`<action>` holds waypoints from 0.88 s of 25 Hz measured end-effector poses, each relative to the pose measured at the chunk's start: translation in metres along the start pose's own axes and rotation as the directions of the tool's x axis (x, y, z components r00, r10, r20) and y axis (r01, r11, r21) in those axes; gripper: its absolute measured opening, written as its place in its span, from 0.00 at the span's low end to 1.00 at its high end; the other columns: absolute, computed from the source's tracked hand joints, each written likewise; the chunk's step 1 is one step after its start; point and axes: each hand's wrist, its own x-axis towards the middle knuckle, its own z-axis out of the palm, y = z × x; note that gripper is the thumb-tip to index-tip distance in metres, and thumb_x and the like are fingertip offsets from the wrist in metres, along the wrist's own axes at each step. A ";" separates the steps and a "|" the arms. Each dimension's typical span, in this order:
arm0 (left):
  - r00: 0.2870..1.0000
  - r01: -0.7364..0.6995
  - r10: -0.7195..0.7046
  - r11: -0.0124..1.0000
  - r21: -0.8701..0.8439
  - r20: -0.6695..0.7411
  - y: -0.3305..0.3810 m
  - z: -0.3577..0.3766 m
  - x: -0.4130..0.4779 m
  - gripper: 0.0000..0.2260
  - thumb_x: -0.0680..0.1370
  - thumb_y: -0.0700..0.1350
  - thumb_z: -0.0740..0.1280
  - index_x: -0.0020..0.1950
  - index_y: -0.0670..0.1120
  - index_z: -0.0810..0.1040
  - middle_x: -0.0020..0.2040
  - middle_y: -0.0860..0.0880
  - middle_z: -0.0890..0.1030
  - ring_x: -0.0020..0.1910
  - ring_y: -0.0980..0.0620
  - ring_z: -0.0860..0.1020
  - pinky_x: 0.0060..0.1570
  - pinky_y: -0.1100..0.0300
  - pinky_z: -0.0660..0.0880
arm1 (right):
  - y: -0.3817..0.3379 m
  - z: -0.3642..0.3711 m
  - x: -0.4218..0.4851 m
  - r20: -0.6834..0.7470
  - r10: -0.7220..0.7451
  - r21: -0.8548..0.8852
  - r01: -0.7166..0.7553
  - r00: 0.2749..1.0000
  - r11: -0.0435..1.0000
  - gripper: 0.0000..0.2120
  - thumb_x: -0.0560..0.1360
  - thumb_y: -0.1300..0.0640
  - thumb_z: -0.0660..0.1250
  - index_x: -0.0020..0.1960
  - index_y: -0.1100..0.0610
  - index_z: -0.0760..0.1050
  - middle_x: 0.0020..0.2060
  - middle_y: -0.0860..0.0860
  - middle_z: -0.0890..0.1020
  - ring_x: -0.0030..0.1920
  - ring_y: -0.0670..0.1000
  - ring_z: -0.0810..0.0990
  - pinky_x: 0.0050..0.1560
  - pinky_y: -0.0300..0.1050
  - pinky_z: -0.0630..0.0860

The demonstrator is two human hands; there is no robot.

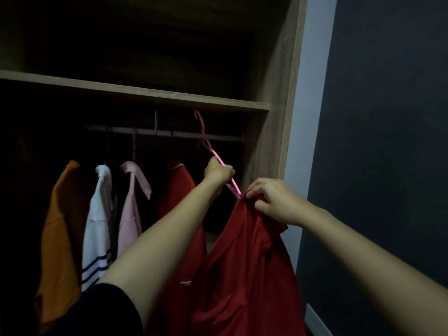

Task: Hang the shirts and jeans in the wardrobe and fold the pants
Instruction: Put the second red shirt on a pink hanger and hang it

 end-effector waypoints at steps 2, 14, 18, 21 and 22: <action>0.999 0.017 -0.015 0.999 -0.046 0.046 0.000 -0.016 -0.019 0.09 0.70 0.32 0.64 0.45 0.44 0.71 0.44 0.38 0.80 0.42 0.42 0.80 0.40 0.51 0.78 | -0.004 0.006 -0.011 0.008 -0.002 -0.041 0.003 1.000 0.999 0.16 0.72 0.67 0.62 0.58 0.61 0.79 0.60 0.53 0.78 0.60 0.49 0.75 0.56 0.26 0.62; 0.972 -0.198 0.224 0.942 0.272 -0.067 -0.029 -0.256 -0.191 0.07 0.78 0.48 0.65 0.52 0.50 0.81 0.21 0.55 0.69 0.18 0.58 0.65 0.21 0.67 0.62 | -0.056 0.049 -0.040 -0.144 0.214 -0.078 -0.227 0.966 0.971 0.20 0.68 0.74 0.59 0.57 0.65 0.79 0.61 0.57 0.78 0.61 0.59 0.76 0.65 0.49 0.67; 0.993 -0.111 0.116 0.981 0.156 -0.022 -0.074 -0.318 -0.243 0.10 0.78 0.42 0.65 0.58 0.46 0.80 0.20 0.55 0.66 0.19 0.59 0.61 0.20 0.71 0.58 | -0.070 0.067 -0.041 -0.043 0.208 -0.082 -0.211 0.977 0.974 0.23 0.68 0.72 0.60 0.60 0.60 0.78 0.64 0.56 0.76 0.60 0.62 0.76 0.64 0.49 0.69; 0.988 -0.147 0.152 0.944 0.296 0.007 -0.084 -0.352 -0.272 0.10 0.77 0.45 0.67 0.52 0.59 0.81 0.26 0.61 0.78 0.27 0.68 0.72 0.27 0.70 0.70 | -0.089 0.080 -0.047 0.150 0.240 -0.058 -0.234 0.959 0.971 0.26 0.66 0.68 0.64 0.63 0.57 0.75 0.68 0.50 0.70 0.62 0.61 0.73 0.64 0.51 0.71; 0.988 -0.151 0.154 0.932 0.330 0.018 -0.086 -0.362 -0.280 0.10 0.76 0.47 0.68 0.48 0.64 0.82 0.33 0.65 0.81 0.34 0.70 0.76 0.35 0.70 0.73 | -0.097 0.081 -0.051 0.199 0.239 -0.049 -0.234 0.950 0.971 0.28 0.65 0.67 0.64 0.65 0.57 0.73 0.69 0.49 0.67 0.63 0.60 0.72 0.64 0.51 0.71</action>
